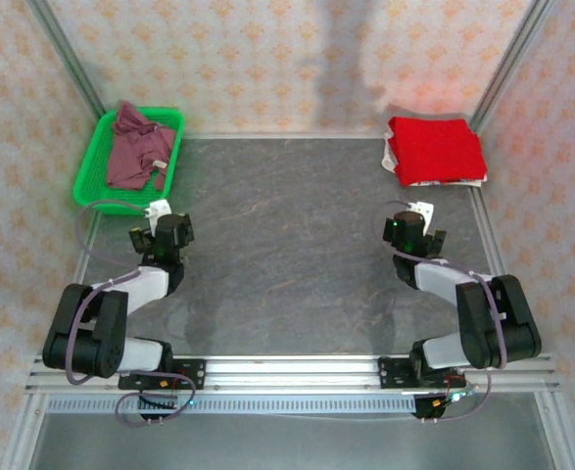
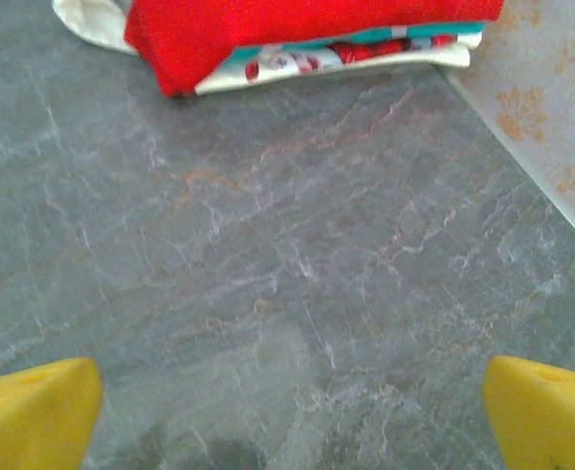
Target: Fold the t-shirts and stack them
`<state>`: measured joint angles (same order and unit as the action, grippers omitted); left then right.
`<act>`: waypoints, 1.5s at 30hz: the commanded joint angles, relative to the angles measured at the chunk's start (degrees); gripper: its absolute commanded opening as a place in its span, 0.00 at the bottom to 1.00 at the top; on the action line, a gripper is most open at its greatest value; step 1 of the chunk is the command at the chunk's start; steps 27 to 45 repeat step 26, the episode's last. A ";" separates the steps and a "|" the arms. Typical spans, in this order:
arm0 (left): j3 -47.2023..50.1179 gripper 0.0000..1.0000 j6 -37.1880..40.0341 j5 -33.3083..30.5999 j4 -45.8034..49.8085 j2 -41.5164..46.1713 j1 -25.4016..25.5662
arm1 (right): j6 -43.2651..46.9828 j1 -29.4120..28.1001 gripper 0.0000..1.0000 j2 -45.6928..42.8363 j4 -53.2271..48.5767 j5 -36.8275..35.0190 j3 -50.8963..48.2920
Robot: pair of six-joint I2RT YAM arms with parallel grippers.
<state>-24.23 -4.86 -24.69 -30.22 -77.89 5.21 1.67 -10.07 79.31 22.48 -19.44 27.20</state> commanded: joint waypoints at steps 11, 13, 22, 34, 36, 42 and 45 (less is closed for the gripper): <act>0.00 1.00 5.15 19.23 -12.58 -7.89 -2.87 | -0.19 8.16 0.99 8.93 24.81 13.38 -3.70; -0.10 1.00 5.30 18.81 -12.34 -7.84 -2.66 | -0.12 8.39 0.99 9.47 28.26 13.63 -4.95; -0.38 1.00 5.30 18.93 -12.04 -7.89 -2.58 | 0.79 7.78 0.99 9.31 27.88 13.55 -4.79; -0.21 1.00 5.39 18.94 -12.34 -7.88 -2.59 | 0.79 7.78 0.99 9.30 27.88 13.55 -4.80; -0.21 1.00 5.39 18.94 -12.34 -7.88 -2.59 | 0.79 7.78 0.99 9.30 27.88 13.55 -4.80; -0.21 1.00 5.39 18.94 -12.34 -7.88 -2.59 | 0.79 7.78 0.99 9.30 27.88 13.55 -4.80; -0.21 1.00 5.39 18.94 -12.34 -7.88 -2.59 | 0.79 7.78 0.99 9.30 27.88 13.55 -4.80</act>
